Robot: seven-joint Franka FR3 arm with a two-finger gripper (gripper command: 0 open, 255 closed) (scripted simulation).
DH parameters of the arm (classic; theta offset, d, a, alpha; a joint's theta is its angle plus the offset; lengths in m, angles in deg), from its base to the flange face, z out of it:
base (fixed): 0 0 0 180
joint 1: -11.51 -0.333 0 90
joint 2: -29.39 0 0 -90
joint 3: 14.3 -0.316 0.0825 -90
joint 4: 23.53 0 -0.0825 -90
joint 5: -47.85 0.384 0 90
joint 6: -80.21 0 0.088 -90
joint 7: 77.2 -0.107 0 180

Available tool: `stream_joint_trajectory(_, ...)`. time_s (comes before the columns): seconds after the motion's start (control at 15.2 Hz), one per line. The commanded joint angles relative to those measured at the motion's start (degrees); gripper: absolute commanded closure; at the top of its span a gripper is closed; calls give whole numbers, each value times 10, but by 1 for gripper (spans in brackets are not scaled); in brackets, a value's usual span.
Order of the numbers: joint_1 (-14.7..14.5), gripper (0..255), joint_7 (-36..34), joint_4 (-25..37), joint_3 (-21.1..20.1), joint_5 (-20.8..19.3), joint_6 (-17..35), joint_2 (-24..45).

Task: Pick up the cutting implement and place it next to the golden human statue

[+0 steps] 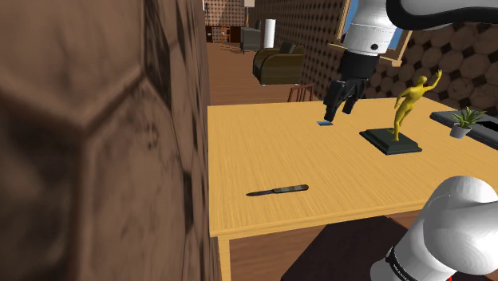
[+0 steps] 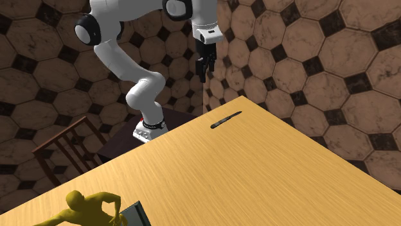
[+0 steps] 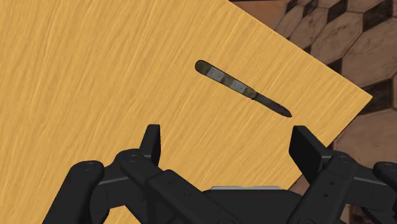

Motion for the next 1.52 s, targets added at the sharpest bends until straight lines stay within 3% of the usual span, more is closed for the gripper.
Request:
stream_joint_trajectory(0.0, 0, 0, 0, 0, 0, 0, 0, 0)
stream_joint_trajectory(0.66, -85, 0, 215, -94, 22, -19, 180, 107)
stream_joint_trajectory(1.45, -175, 0, 455, -147, 27, -31, 390, 287)
